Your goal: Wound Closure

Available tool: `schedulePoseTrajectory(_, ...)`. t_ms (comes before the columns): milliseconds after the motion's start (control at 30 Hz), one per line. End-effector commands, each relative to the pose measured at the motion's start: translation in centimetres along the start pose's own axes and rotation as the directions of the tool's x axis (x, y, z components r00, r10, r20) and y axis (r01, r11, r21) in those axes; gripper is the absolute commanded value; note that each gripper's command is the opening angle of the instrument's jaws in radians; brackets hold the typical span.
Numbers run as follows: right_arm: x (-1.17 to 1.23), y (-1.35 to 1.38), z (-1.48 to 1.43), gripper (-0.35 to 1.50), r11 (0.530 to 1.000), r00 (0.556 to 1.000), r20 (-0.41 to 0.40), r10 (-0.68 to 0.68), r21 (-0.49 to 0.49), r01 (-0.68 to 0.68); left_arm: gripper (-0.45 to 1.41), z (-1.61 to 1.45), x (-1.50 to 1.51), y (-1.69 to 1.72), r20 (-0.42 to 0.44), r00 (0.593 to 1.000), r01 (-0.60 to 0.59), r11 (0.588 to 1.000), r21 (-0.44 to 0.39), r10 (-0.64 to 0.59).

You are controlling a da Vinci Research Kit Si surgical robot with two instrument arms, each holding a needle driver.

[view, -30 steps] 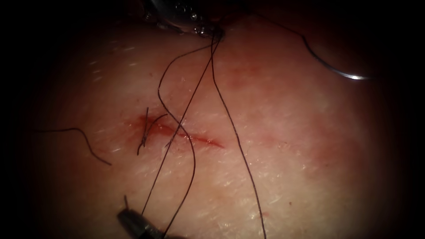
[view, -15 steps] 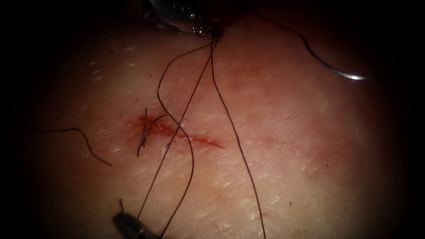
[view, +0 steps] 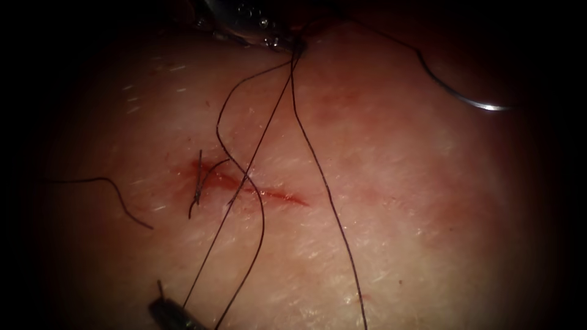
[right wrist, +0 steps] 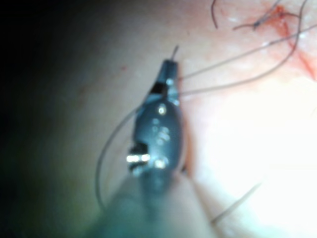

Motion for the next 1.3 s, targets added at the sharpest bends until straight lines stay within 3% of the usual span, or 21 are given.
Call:
schedulePoseTrajectory(33,-0.09,-0.15,0.05,-0.35,1.000,1.000,0.001,0.006,0.005,-0.006,-0.45,0.08,0.03,0.12,-0.004,1.000,0.001,1.000,-0.006,-0.001)
schedulePoseTrajectory(367,0.01,-0.07,0.06,-0.35,0.998,0.999,-0.042,0.031,-0.047,-0.033,-0.45,-0.09,0.03,0.29,-0.006,1.000,-0.001,1.000,-0.014,0.001)
schedulePoseTrajectory(400,0.03,-0.08,0.06,-0.21,0.998,0.998,-0.048,0.033,-0.060,-0.036,-0.45,-0.11,0.04,0.30,-0.008,1.000,-0.001,1.000,-0.017,0.000)
schedulePoseTrajectory(467,0.05,-0.08,0.08,0.27,0.997,0.998,-0.052,0.035,-0.070,-0.039,-0.40,-0.17,0.07,0.31,-0.010,1.000,0.003,1.000,-0.022,-0.003)
schedulePoseTrajectory(500,0.05,-0.08,0.09,0.46,0.996,0.998,-0.057,0.035,-0.079,-0.039,-0.15,-0.19,0.09,0.31,-0.012,1.000,-0.002,1.000,-0.024,0.001)
schedulePoseTrajectory(567,0.05,-0.08,0.12,0.91,0.994,0.997,-0.065,0.034,-0.098,-0.040,-0.05,-0.24,0.13,0.32,-0.014,1.000,0.003,1.000,-0.029,-0.003)
schedulePoseTrajectory(600,0.05,-0.08,0.13,1.13,0.994,0.997,-0.069,0.034,-0.106,-0.041,0.12,-0.27,0.14,0.32,-0.018,1.000,0.011,0.999,-0.030,-0.011)
schedulePoseTrajectory(667,0.07,-0.08,0.16,1.33,0.992,0.997,-0.076,0.035,-0.121,-0.044,0.69,-0.32,0.19,0.33,-0.020,0.999,0.039,0.999,-0.036,-0.040)
schedulePoseTrajectory(700,0.07,-0.09,0.17,1.40,0.991,0.996,-0.079,0.036,-0.129,-0.046,0.76,-0.34,0.20,0.34,-0.019,0.998,0.059,0.998,-0.036,-0.059)
schedulePoseTrajectory(767,0.09,-0.10,0.17,1.45,0.990,0.996,-0.080,0.038,-0.130,-0.048,0.84,-0.41,0.24,0.37,-0.020,0.997,0.069,0.997,-0.040,-0.070)
schedulePoseTrajectory(833,0.13,-0.12,0.15,1.48,0.989,0.996,-0.082,0.041,-0.135,-0.052,0.71,-0.48,0.27,0.40,-0.016,0.997,0.072,0.997,-0.036,-0.073)
schedulePoseTrajectory(1033,0.31,-0.28,0.01,1.48,0.990,0.995,-0.077,0.058,-0.128,-0.067,1.03,-0.75,0.35,0.48,-0.028,0.995,0.097,0.995,-0.035,-0.098)
schedulePoseTrajectory(1300,0.54,-0.53,-0.26,1.48,0.995,0.993,-0.106,0.053,-0.083,-0.062,1.04,-1.13,0.42,0.58,-0.096,0.987,0.128,0.991,-0.024,-0.130)
